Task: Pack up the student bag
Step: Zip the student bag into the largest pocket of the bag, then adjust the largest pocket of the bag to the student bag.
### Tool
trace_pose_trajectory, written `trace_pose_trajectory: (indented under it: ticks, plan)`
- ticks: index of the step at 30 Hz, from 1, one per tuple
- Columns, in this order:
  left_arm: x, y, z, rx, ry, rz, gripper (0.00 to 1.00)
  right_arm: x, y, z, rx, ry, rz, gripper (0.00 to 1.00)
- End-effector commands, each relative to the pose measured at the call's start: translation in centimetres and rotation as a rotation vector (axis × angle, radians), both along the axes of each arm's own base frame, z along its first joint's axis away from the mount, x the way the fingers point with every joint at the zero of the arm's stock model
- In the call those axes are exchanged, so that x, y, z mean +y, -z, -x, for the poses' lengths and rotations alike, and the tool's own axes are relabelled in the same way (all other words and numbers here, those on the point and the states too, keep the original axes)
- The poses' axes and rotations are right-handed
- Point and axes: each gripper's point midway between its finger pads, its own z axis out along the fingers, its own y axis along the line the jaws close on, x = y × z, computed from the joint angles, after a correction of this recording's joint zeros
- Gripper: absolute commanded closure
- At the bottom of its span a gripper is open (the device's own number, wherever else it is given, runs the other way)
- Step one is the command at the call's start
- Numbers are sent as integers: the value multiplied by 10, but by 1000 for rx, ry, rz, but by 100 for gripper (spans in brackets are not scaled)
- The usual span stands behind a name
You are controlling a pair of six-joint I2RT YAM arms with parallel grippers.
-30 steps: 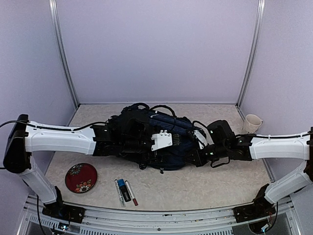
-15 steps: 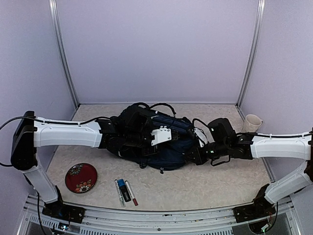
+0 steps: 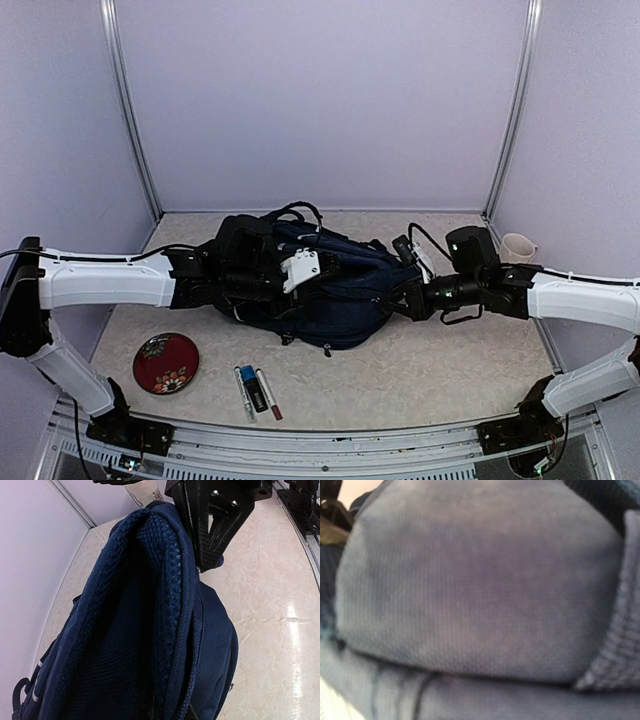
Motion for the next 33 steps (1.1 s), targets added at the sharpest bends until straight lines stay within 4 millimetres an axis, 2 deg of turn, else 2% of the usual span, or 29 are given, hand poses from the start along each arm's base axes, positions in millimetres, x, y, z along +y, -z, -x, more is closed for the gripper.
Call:
trace_pose_trajectory:
  ticks: [1, 6, 10, 13, 18, 21, 25, 28, 33]
  plan:
    - [8, -58, -9, -8, -71, 149, 100, -30, 43, -7, 95, 95, 93, 100]
    - [-8, -70, -12, 50, -94, 195, 100, -3, 40, 6, 46, 1, 36, 100]
    - [-16, -71, -16, 62, -109, 190, 100, 11, 56, 11, 44, -3, 23, 100]
    - [-20, -67, -15, 59, -105, 175, 100, 11, 64, 6, 1, 43, 74, 98]
    - [-22, -67, -11, 53, -91, 171, 100, 9, 64, 0, -43, 98, 67, 91]
    - [-22, -68, -9, 49, -85, 174, 100, 7, 69, 3, -39, 104, 78, 80]
    - [-22, -70, -11, 47, -87, 182, 100, 5, 79, 11, -22, 93, 105, 78]
    - [-23, -70, -10, 48, -80, 181, 100, 7, 70, 10, -45, 99, 83, 88]
    - [-22, -70, -7, 46, -72, 182, 100, 9, 51, 3, -97, 117, 52, 86]
